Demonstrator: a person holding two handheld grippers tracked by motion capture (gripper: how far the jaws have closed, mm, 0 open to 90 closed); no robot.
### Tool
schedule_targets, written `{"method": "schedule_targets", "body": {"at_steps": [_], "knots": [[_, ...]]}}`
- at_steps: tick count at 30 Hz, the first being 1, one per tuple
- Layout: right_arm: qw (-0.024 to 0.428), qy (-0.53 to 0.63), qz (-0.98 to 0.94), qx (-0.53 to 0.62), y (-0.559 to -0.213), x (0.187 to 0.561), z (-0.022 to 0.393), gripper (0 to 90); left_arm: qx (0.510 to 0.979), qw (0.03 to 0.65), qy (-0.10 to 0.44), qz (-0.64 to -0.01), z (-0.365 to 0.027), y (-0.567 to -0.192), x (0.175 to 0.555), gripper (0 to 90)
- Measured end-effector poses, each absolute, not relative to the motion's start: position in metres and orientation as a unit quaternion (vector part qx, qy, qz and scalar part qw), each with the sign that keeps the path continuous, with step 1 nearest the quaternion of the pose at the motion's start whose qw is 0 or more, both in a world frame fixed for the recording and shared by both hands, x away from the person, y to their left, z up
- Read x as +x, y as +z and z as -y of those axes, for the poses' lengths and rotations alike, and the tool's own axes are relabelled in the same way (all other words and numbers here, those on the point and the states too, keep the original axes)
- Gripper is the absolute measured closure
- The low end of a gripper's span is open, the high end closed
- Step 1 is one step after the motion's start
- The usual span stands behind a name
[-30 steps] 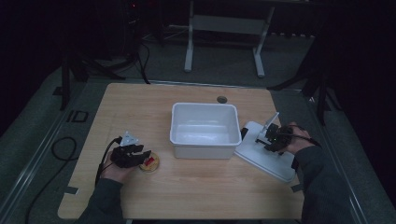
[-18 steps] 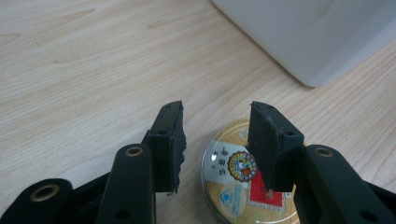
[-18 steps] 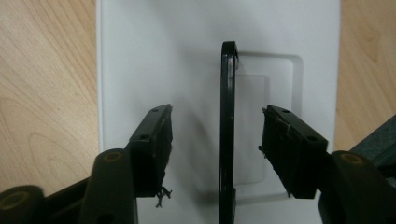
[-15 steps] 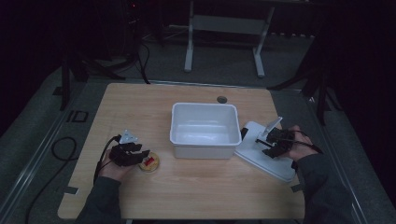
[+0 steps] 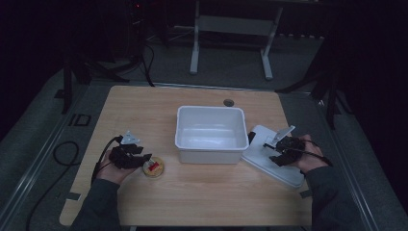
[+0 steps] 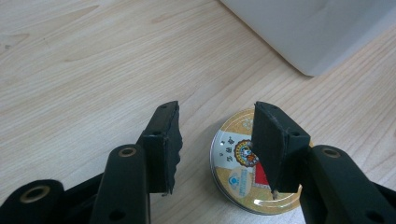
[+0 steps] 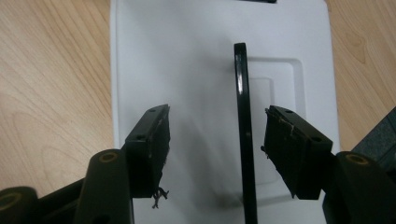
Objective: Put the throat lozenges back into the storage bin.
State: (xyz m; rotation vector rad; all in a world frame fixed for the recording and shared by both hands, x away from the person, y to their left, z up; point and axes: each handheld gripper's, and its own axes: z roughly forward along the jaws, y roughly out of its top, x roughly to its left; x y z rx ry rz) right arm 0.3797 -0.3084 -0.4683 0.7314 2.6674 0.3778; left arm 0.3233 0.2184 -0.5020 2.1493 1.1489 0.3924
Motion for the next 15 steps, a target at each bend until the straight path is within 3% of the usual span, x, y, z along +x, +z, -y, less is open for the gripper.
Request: {"method": "schedule_targets", "body": {"at_steps": [15], "knots": [[0.21, 0.193, -0.914, 0.289, -0.468, 0.359, 0.32, 38.9, 0.852, 0.284, 0.142, -0.416, -0.208, -0.491, 0.329, 49.4]]}}
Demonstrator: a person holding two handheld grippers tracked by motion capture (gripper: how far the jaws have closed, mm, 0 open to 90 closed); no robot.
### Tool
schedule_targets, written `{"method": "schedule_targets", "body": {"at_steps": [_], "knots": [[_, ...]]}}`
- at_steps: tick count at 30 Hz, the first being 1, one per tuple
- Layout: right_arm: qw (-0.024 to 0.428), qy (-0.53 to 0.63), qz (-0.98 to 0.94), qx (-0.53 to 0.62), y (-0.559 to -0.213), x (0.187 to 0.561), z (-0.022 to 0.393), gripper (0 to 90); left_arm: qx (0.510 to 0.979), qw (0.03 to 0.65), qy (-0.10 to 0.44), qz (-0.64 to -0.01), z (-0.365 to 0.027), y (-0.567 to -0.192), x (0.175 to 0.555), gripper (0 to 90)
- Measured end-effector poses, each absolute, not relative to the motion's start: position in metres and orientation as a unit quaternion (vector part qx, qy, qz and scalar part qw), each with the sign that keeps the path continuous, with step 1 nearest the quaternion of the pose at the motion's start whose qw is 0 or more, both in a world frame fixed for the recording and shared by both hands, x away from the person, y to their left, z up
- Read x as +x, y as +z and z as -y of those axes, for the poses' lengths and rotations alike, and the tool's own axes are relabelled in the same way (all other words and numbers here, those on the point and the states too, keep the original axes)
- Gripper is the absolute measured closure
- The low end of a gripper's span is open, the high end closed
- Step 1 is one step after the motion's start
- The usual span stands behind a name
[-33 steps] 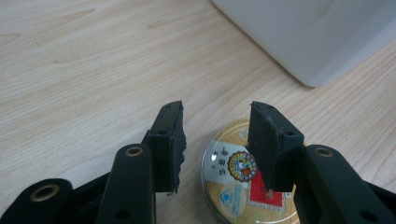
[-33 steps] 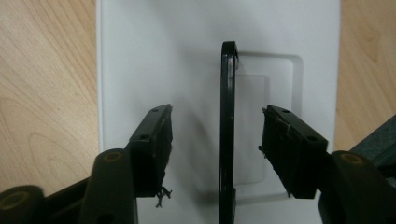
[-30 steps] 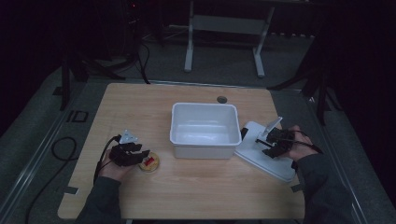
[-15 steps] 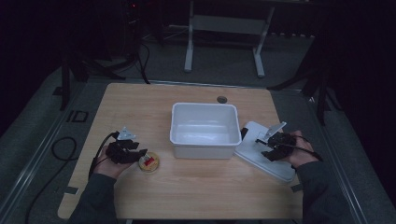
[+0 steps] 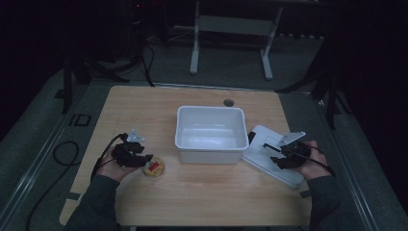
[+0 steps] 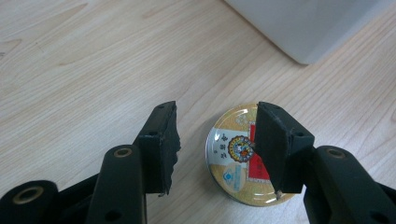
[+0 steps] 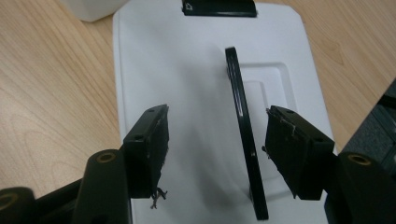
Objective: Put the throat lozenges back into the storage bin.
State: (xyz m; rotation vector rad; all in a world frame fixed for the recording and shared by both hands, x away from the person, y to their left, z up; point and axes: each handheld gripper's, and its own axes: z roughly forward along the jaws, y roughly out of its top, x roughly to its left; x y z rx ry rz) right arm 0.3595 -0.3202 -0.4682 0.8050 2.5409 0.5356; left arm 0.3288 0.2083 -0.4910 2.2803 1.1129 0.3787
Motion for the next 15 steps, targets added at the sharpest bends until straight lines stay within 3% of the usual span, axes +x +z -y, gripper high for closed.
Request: {"method": "schedule_targets", "body": {"at_steps": [15], "knots": [[0.213, 0.205, -0.907, 0.3, -0.474, 0.354, 0.327, 36.8, 0.884, 0.239, 0.106, -0.388, -0.198, -0.479, 0.336, 40.8]]}}
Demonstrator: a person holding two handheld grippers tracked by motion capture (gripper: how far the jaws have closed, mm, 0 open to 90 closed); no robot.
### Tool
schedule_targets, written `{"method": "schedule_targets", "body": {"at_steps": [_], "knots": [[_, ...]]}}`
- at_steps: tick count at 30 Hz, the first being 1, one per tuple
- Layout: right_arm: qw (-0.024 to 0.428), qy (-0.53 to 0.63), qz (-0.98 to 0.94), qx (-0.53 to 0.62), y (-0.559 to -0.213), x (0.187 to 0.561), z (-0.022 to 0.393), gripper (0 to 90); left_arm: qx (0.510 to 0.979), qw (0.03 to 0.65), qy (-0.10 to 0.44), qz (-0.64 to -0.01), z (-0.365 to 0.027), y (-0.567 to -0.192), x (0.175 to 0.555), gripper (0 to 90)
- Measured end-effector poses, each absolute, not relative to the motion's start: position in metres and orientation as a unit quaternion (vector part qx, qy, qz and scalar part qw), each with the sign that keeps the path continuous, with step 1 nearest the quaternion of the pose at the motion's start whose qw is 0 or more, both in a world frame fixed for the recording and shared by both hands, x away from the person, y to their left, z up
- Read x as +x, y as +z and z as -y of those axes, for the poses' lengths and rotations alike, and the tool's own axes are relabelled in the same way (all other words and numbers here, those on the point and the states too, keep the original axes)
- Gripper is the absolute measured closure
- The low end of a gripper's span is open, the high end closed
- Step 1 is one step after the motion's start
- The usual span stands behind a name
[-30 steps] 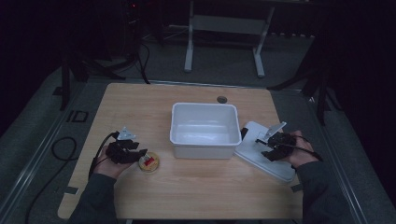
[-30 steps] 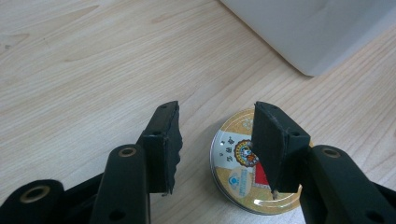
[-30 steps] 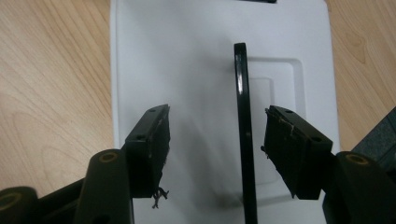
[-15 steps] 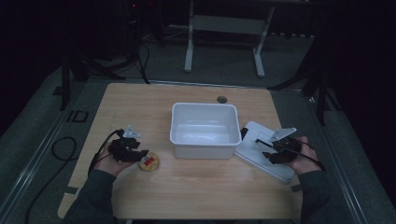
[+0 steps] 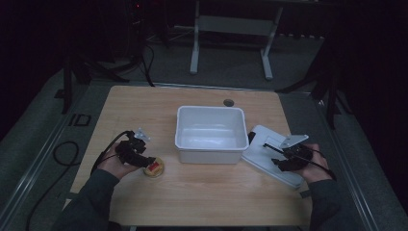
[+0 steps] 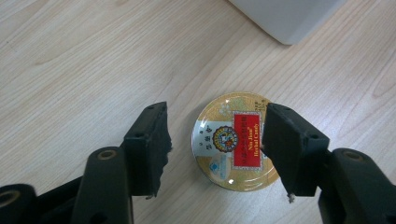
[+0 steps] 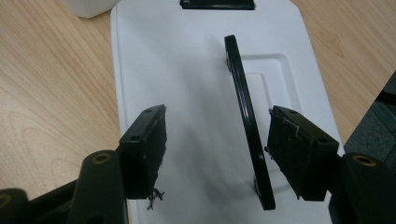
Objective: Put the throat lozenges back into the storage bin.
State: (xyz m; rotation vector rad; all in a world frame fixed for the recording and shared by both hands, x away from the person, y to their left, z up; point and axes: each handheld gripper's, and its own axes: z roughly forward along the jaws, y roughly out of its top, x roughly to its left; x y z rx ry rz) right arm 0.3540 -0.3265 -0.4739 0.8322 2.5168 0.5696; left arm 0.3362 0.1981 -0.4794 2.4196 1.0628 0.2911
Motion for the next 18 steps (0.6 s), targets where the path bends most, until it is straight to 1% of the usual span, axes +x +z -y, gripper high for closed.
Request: {"method": "schedule_targets", "body": {"at_steps": [4, 8, 16, 18], "knots": [[0.214, 0.204, -0.907, 0.299, -0.474, 0.353, 0.327, 36.8, 0.885, 0.237, 0.104, -0.388, -0.197, -0.479, 0.336, 35.3], [0.213, 0.203, -0.908, 0.299, -0.477, 0.353, 0.327, 36.6, 0.89, 0.219, 0.103, -0.387, -0.194, -0.48, 0.336, 29.1], [0.213, 0.206, -0.907, 0.299, -0.477, 0.354, 0.325, 36.4, 0.897, 0.199, 0.097, -0.381, -0.189, -0.482, 0.338, 23.3], [0.214, 0.206, -0.907, 0.299, -0.477, 0.354, 0.325, 36.3, 0.901, 0.188, 0.098, -0.378, -0.186, -0.484, 0.338, 20.6]]}}
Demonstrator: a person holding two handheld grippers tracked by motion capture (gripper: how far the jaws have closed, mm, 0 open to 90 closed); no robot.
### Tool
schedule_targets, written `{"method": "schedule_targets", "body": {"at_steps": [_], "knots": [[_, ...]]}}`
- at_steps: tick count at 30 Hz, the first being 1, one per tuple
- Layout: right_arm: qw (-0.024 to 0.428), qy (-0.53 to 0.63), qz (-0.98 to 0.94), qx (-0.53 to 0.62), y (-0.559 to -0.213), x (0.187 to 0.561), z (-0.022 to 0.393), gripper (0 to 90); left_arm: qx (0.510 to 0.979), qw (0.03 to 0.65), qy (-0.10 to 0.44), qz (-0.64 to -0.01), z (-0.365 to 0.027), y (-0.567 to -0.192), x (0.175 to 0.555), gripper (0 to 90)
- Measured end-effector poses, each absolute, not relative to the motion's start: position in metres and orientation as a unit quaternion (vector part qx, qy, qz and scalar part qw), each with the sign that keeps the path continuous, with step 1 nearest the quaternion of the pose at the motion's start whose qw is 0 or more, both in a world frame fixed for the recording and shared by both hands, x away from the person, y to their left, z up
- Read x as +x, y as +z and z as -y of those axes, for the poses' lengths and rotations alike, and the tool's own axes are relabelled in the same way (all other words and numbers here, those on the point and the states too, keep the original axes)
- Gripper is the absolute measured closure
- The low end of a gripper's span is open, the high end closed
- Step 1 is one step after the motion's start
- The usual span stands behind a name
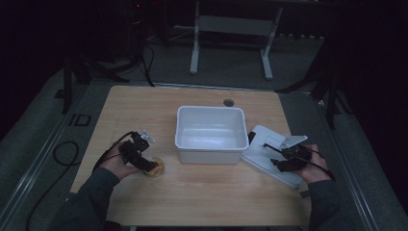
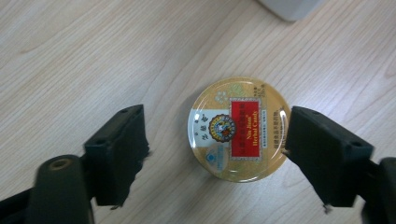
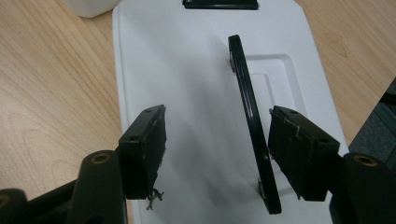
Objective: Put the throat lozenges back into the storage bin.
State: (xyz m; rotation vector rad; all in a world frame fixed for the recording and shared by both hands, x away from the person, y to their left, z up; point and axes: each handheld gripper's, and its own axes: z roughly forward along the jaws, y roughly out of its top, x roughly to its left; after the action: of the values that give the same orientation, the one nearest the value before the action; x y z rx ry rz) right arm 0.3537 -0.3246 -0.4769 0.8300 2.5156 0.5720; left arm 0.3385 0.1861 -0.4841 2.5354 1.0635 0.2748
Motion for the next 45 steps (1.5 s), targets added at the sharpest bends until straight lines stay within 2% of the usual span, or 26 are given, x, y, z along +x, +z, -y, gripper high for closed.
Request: {"method": "schedule_targets", "body": {"at_steps": [8, 45], "knots": [[0.216, 0.206, -0.906, 0.299, -0.478, 0.353, 0.324, 36.3, 0.91, 0.163, 0.102, -0.368, -0.18, -0.487, 0.339, 19.4], [0.213, 0.209, -0.905, 0.303, -0.481, 0.352, 0.325, 36.8, 0.93, 0.116, 0.072, -0.341, -0.155, -0.501, 0.344, 16.8]]}}
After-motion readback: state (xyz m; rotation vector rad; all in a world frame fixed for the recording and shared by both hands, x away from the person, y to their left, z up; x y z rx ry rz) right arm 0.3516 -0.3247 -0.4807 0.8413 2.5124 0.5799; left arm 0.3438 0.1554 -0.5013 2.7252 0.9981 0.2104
